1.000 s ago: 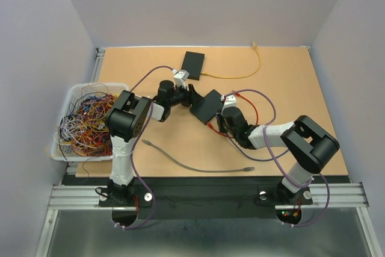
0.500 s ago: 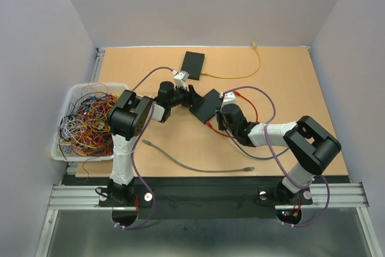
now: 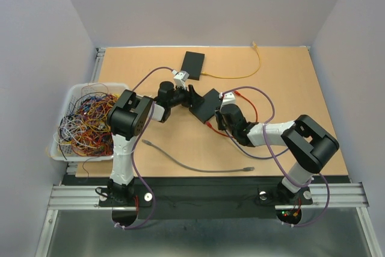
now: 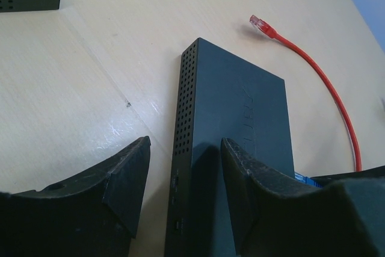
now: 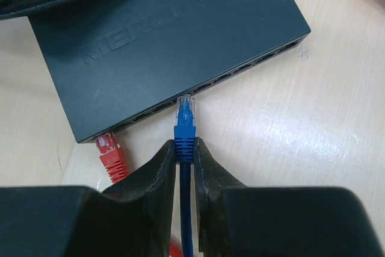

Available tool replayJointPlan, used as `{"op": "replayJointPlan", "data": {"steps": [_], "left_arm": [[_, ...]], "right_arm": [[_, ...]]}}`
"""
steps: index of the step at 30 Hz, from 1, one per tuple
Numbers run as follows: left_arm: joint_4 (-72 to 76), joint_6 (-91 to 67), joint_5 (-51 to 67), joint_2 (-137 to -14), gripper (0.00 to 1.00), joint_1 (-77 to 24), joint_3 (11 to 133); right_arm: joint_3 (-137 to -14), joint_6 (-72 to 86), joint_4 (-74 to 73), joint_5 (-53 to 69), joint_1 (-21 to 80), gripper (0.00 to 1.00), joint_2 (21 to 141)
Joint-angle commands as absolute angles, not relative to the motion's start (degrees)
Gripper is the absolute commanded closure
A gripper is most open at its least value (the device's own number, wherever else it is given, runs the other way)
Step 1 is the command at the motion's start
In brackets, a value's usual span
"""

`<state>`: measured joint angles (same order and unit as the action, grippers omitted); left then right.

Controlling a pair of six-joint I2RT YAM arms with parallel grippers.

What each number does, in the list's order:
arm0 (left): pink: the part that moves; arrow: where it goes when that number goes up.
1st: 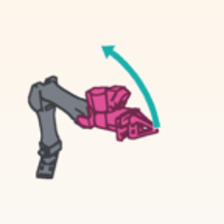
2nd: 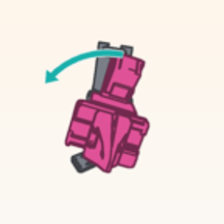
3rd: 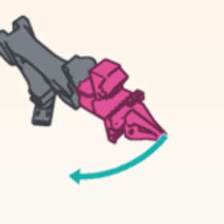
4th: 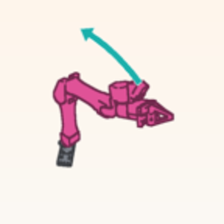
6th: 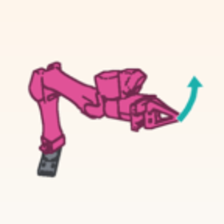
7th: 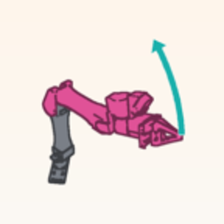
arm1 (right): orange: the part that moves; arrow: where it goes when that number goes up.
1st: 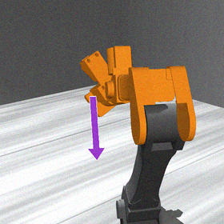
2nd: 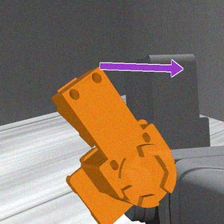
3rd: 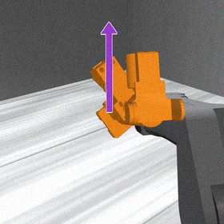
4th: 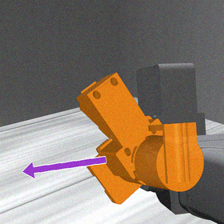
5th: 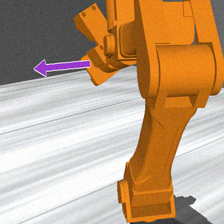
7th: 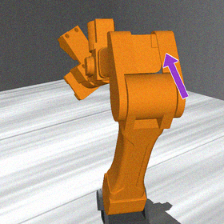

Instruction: Insert the plug into the switch port

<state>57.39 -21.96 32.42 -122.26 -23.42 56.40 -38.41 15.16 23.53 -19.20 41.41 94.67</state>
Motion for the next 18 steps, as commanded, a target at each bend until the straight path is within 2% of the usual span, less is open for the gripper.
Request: {"op": "replayJointPlan", "data": {"steps": [1,18], "left_arm": [[59.2,-21.4,33.8,-122.5,0.39,-23.5,58.6],[58.4,-20.9,42.0,-122.3,0.39,-23.0,58.3]], "right_arm": [[-38.5,14.8,29.1,-18.5,41.5,0.99,94.5],[-38.8,12.9,34.8,-9.3,41.6,0.99,98.3]]}}
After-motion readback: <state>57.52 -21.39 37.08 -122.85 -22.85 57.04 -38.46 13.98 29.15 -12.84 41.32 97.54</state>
